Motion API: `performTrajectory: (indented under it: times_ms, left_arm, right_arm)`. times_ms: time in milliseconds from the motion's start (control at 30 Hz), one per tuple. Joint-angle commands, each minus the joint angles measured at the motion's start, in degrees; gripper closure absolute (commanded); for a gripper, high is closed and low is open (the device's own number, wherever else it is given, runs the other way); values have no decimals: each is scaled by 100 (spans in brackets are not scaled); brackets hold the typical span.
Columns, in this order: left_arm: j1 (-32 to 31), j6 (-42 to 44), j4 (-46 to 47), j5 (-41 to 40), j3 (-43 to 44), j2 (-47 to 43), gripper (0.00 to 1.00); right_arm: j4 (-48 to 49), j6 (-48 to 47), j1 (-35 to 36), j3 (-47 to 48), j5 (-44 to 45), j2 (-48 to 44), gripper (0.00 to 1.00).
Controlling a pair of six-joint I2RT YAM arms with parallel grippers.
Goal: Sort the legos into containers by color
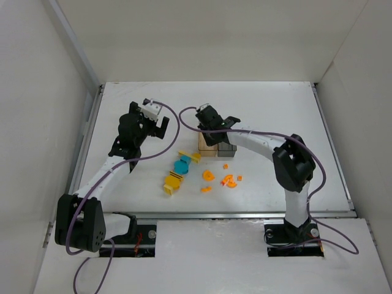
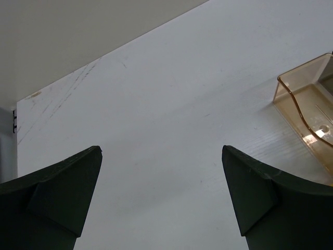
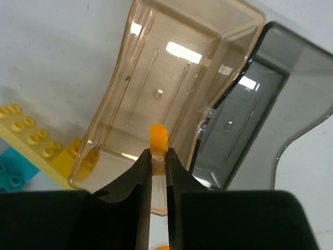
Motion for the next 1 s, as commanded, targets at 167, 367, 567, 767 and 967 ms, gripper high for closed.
performTrajectory:
  times_ms: [167, 367, 567, 767, 967]
  left_arm:
    - [-23, -171, 196, 150, -54, -241, 1]
    - [-23, -65, 196, 256, -177, -241, 1]
    - [-23, -65, 196, 396, -177, -188, 1]
    - [-23, -65, 196, 292, -177, -188, 1]
    - [-23, -65, 196, 291, -230, -188, 1]
  right_arm:
    - [-2, -125, -97, 391, -41, -282, 45]
    - [-142, -125, -158, 320, 188, -668, 36]
    - [131, -309, -229, 109, -330, -916, 40]
    - [68, -309, -229, 355, -656, -415, 45]
    - [7, -309, -229, 566, -779, -72, 56]
